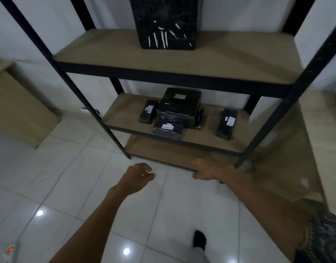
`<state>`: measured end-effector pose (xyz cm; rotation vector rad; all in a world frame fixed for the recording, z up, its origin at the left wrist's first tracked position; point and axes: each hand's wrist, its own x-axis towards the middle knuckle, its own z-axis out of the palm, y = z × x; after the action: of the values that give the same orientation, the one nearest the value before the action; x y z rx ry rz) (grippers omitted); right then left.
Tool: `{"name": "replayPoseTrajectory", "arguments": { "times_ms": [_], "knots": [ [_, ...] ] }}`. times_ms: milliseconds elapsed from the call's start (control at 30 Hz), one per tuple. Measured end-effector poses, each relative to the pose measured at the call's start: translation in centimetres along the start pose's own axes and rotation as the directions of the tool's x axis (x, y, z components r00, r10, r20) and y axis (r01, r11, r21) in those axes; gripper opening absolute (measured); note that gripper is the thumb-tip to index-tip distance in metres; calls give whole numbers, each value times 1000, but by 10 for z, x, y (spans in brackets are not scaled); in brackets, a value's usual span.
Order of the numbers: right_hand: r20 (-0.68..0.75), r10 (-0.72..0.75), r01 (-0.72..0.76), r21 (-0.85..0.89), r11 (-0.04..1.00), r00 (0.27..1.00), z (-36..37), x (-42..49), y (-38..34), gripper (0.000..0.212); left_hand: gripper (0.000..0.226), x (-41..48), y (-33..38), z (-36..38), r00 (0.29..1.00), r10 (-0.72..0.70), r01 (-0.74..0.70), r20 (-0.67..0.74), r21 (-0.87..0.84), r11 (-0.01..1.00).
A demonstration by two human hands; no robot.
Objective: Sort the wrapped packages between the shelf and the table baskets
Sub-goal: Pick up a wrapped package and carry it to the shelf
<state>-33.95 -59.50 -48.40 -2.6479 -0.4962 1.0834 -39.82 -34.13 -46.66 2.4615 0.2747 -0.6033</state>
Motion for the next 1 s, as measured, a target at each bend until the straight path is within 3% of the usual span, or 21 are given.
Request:
{"name": "replayPoseTrajectory", "arguments": {
  "times_ms": [233,367,600,833,1000],
  "knots": [
    [-38,23,-22,10,1000,999,-27,88,-47,42,42,84,-45,-50,1000,-8,7,-22,-62,998],
    [-58,49,-47,36,998,997,-32,134,-74,51,40,142,-79,-64,1000,18,-18,8,-59,998],
    [-219,106,-80,126,989,970,-57,238,-119,49,21,283,-136,-79,983,179,-181,28,75,981],
    [-363,200,-123,226,966,910,-60,366,-142,58,74,416,-185,-83,930,366,-331,-39,348,877],
    [-467,319,-235,229,945,825,-60,435,-143,74,112,477,-219,-83,934,356,-328,2,396,858]
  ]
}}
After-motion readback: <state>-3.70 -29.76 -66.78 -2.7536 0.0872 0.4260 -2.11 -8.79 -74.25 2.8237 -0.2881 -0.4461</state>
